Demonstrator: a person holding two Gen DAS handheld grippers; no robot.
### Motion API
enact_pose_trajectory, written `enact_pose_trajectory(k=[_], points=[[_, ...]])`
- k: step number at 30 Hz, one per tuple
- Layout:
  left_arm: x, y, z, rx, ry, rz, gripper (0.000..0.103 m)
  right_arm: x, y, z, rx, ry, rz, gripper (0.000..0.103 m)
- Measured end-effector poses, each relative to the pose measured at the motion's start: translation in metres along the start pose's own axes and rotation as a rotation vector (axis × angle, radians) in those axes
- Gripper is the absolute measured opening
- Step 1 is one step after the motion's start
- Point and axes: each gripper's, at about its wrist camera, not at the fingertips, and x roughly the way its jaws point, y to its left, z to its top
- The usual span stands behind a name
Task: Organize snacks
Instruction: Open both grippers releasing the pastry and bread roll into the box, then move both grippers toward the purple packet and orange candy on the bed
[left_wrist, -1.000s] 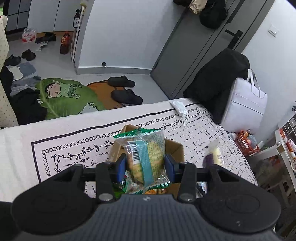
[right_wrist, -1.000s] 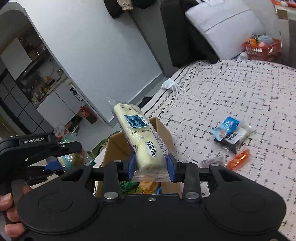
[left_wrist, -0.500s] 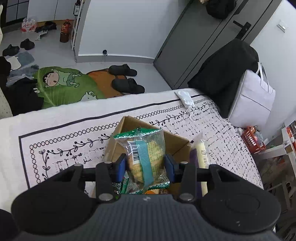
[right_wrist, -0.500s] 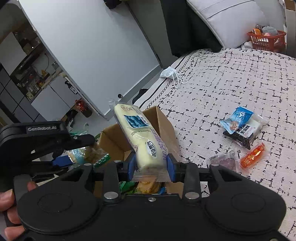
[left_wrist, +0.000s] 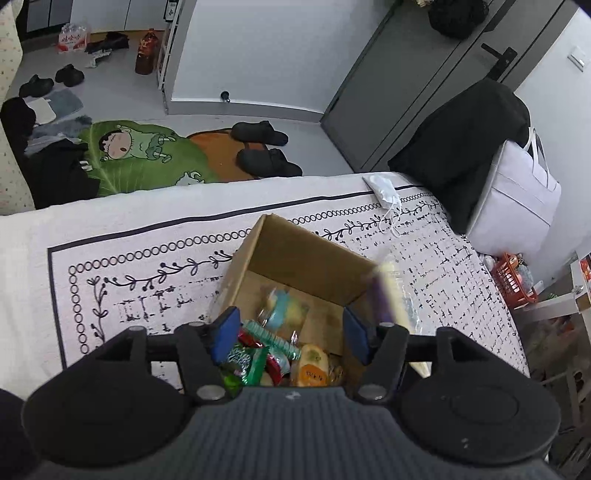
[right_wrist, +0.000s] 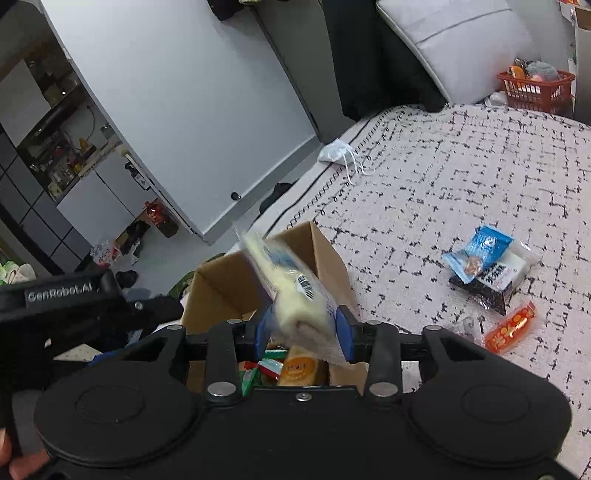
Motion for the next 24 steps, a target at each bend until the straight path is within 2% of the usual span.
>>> enact_pose_trajectory(k=[2, 4, 9, 19, 24], points=[[-0.003, 0.0, -0.002, 0.01, -0.008, 0.008, 0.067, -0.003, 0.002, 0.0, -0.018, -0.003, -0.004, 0.046], [-0.006, -0.001, -0.004, 0.009, -0.009, 0.015, 0.069, -0.005, 0.002, 0.0, -0.02, -0.004, -0.01, 0.047], [-0.012, 0.001, -0.009, 0.01, 0.006, 0.015, 0.08, -0.012, 0.0, -0.003, -0.022, 0.01, -0.012, 0.048], [-0.027, 0.005, -0.015, 0.006, 0.01, 0.013, 0.086, -0.038, 0.001, -0.007, -0.044, 0.017, -0.01, 0.049], [-0.034, 0.001, -0.018, 0.006, -0.004, -0.006, 0.094, -0.049, -0.004, -0.007, -0.045, 0.017, -0.027, 0.049]])
